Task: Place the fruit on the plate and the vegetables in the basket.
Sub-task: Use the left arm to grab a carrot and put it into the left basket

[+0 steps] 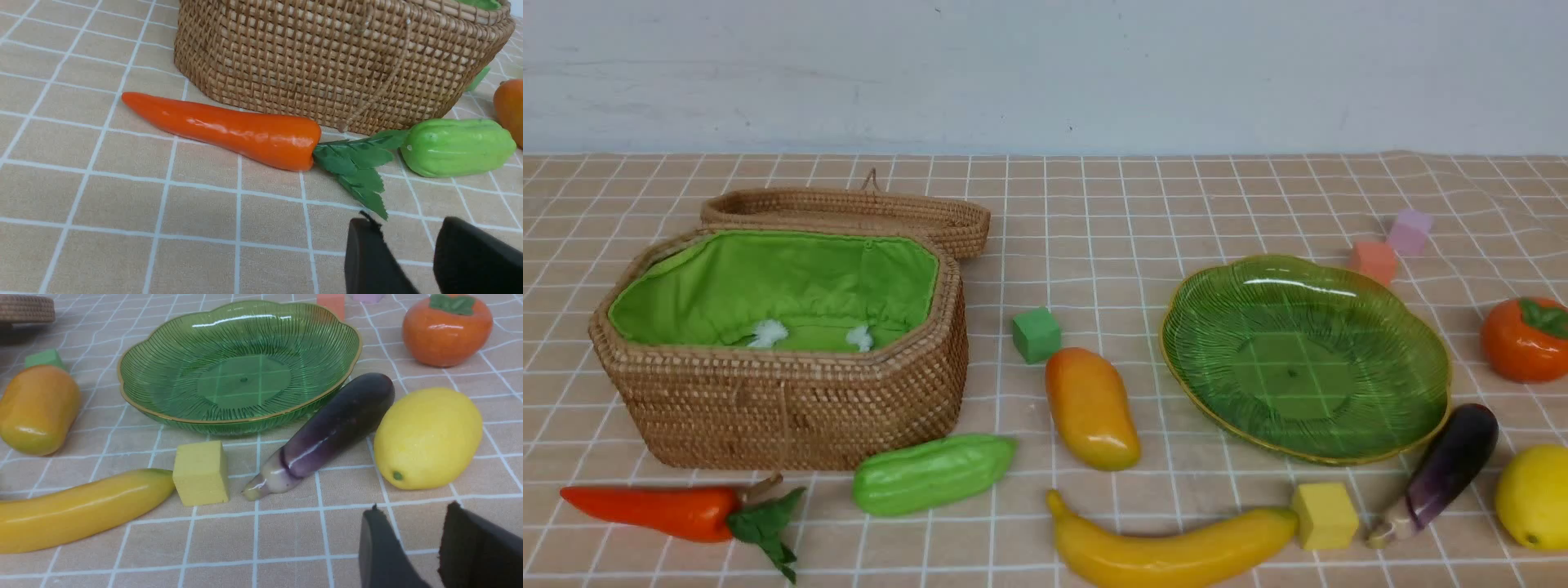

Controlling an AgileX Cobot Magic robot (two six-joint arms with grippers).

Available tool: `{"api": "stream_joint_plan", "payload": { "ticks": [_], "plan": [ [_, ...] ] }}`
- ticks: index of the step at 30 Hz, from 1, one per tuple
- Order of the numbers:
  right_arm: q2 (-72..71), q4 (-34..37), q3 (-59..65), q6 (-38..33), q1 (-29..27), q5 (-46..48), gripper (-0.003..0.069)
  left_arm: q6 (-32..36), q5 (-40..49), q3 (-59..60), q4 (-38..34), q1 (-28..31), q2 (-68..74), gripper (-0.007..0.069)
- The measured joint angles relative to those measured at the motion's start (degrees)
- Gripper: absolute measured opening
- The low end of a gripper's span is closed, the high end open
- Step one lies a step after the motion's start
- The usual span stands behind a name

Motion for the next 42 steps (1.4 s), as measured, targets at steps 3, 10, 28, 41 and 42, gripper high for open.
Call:
{"api": "stream_joint_plan", "payload": {
  "ticks": [3, 10, 28, 41, 42],
  "plan": [
    [0.00, 0.00, 0.00, 0.00, 0.00, 0.00, 0.0243, 0.00, 0.00, 0.00, 0.00, 0.00, 0.00, 0.0239],
    [0.00, 0.00, 0.00, 0.00, 0.00, 0.00, 0.0243, 0.00, 0.00, 0.00, 0.00, 0.00, 0.00, 0.0239],
    [0.00, 0.00, 0.00, 0.00, 0.00, 0.00, 0.0243, -9.63, -17.98, 0.00, -22.49, 0.00, 0.00, 0.0239],
    [0.00, 0.00, 0.00, 0.00, 0.28, 0.00, 0.0243, 5.89, 4.53, -22.36, -19.75, 0.11, 17.24, -0.0013],
    [0.00, 0.00, 0.00, 0.00, 0.28, 0.00, 0.0243, 7.65, 6.17, -24.31, -19.28, 0.11, 19.92, -0.0013]
  ]
}}
